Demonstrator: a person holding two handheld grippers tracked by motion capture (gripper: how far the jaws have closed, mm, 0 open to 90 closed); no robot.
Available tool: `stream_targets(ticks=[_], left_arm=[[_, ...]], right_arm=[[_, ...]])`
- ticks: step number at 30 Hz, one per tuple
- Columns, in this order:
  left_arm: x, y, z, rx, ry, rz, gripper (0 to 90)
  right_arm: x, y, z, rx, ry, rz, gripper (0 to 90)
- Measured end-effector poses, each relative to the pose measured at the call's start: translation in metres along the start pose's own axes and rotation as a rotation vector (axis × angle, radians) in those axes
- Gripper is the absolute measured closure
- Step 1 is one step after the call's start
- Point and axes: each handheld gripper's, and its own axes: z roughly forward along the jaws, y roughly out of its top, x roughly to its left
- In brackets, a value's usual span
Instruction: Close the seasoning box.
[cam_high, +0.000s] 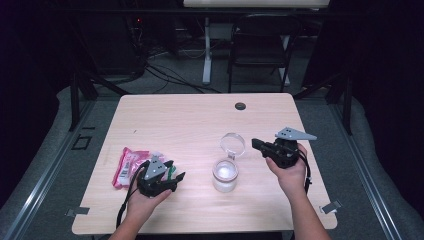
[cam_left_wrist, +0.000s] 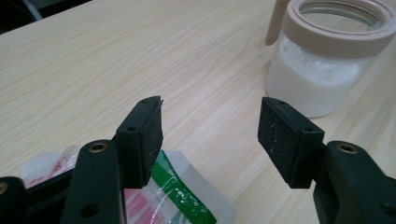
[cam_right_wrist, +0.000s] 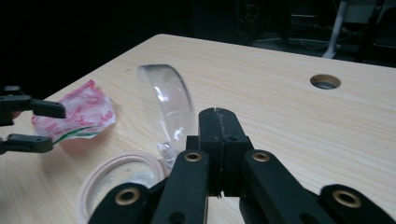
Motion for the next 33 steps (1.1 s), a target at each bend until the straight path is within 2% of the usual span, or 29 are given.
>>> stream_targets(ticks=[4, 13, 20, 28, 33], left_arm=[[-0.002, -0.001, 0.002, 0.020, -0.002, 0.012, 40.3], [0.001, -0.004, -0.005, 0.004, 0.013, -0.003, 40.4], [0.001, -0.006, -0.009, 0.007, 0.028, 0.005, 40.6], [0.000, -0.007, -0.014, -0.008, 0.049, 0.021, 42.0], [0.001, -0.008, -0.017, -0.015, 0.053, 0.015, 42.3]], right_arm=[[-0.005, -0.002, 0.009, 0.025, -0.035, -0.006, 90.0], [-0.008, -0.003, 0.023, 0.040, -0.017, -0.004, 90.0], [-0.009, -0.003, 0.029, 0.063, -0.004, -0.010, 90.0], [-0.011, -0.004, 0.033, 0.057, 0.003, 0.003, 90.0], [-0.010, -0.004, 0.036, 0.057, 0.007, 0.009, 90.0]])
